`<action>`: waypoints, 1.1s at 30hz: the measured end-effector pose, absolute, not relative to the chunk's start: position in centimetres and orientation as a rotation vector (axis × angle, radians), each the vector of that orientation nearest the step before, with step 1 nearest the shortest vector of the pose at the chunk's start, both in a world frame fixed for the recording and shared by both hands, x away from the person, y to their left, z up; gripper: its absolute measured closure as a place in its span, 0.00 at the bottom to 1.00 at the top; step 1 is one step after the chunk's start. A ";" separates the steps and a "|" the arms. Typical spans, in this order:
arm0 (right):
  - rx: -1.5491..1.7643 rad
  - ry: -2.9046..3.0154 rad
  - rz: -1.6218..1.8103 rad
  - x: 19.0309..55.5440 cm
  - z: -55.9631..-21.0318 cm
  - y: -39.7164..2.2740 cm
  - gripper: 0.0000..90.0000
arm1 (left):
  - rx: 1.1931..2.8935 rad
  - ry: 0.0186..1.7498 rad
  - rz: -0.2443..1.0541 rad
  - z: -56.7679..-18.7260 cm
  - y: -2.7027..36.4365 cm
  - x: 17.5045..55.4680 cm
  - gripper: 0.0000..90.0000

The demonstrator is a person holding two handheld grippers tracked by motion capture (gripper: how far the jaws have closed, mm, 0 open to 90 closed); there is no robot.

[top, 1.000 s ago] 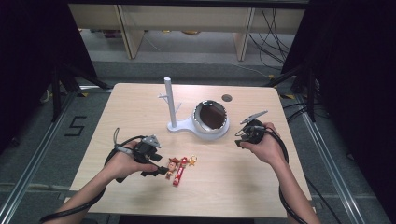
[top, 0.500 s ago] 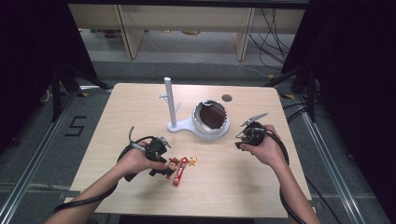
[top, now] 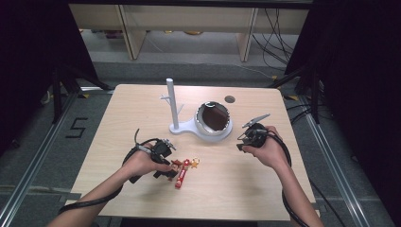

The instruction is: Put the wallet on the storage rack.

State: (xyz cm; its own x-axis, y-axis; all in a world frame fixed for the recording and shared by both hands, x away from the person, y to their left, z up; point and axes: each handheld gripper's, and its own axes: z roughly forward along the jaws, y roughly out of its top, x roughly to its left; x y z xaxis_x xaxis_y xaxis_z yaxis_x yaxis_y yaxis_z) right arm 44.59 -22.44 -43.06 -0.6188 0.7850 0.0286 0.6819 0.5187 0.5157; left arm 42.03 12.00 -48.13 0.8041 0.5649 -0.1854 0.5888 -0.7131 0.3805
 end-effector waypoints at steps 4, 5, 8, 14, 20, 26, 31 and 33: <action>1.258 2.540 0.718 44.6 -43.0 -22.5 0.70 | 2.578 0.865 -0.080 -48.2 11.8 42.1 0.48; 1.253 2.543 0.720 44.5 -43.0 -22.6 0.70 | 2.593 0.859 -0.075 -48.2 11.7 42.2 0.48; 1.252 2.544 0.719 44.5 -42.9 -22.6 0.70 | 2.604 0.859 -0.061 -48.3 11.5 42.2 0.49; 1.240 2.549 0.731 44.6 -42.9 -22.6 0.70 | 2.634 0.844 -0.055 -48.3 10.9 42.3 0.52; 1.243 2.548 0.731 44.5 -42.9 -22.6 0.70 | 2.658 0.835 -0.036 -48.2 10.3 42.3 0.57; 1.246 2.550 0.735 44.4 -43.0 -22.8 0.70 | 2.654 0.798 0.015 -48.0 10.3 42.0 0.70; 1.233 2.543 0.740 44.5 -43.3 -22.9 0.70 | 2.659 0.774 0.037 -48.0 10.4 41.7 0.70; 1.251 2.551 0.737 44.3 -43.3 -22.9 0.70 | 2.669 0.769 0.045 -47.9 10.5 41.6 0.70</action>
